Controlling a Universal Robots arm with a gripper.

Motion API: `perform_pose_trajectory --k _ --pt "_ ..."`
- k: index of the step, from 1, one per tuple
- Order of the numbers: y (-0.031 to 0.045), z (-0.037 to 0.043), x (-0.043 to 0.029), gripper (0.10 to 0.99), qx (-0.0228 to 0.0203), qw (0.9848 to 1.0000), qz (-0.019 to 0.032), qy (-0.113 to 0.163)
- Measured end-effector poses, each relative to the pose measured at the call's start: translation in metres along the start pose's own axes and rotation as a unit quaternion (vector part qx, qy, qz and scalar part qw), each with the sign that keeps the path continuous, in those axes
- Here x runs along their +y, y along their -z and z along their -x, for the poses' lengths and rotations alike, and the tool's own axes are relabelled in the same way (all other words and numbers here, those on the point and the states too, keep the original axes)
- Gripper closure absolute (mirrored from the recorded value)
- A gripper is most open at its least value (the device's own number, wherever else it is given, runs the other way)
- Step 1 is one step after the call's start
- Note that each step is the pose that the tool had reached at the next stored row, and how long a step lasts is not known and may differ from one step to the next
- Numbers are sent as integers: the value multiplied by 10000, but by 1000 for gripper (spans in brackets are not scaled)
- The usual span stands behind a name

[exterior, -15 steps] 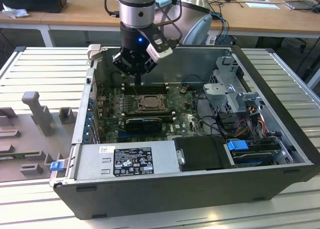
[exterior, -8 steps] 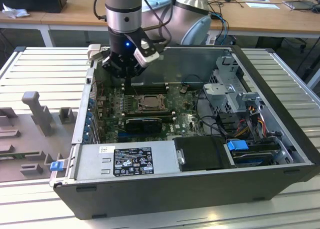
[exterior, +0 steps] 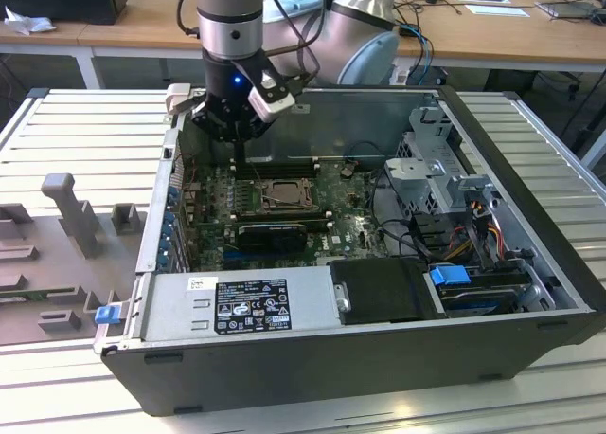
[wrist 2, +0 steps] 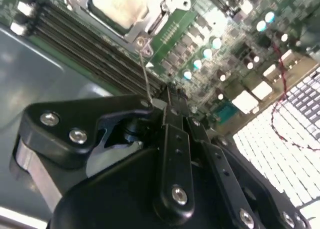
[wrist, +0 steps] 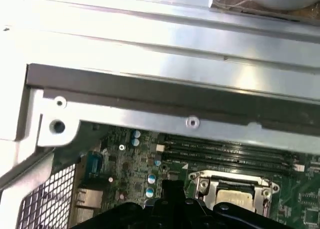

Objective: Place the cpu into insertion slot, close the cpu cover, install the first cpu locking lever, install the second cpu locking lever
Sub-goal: 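Install the first cpu locking lever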

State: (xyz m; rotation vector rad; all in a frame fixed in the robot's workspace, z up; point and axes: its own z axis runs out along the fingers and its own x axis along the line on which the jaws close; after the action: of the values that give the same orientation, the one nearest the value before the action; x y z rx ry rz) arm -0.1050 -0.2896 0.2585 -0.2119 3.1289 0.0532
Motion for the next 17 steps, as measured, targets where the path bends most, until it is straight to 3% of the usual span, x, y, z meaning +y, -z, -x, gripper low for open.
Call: perform_pose_trajectory --k 1,4,17 --pt "-2 72 -9 980 0 10000 0 -6" --pt "-4 186 -24 980 0 10000 0 -13" --pt "-16 237 -31 980 -1 10000 0 -14"
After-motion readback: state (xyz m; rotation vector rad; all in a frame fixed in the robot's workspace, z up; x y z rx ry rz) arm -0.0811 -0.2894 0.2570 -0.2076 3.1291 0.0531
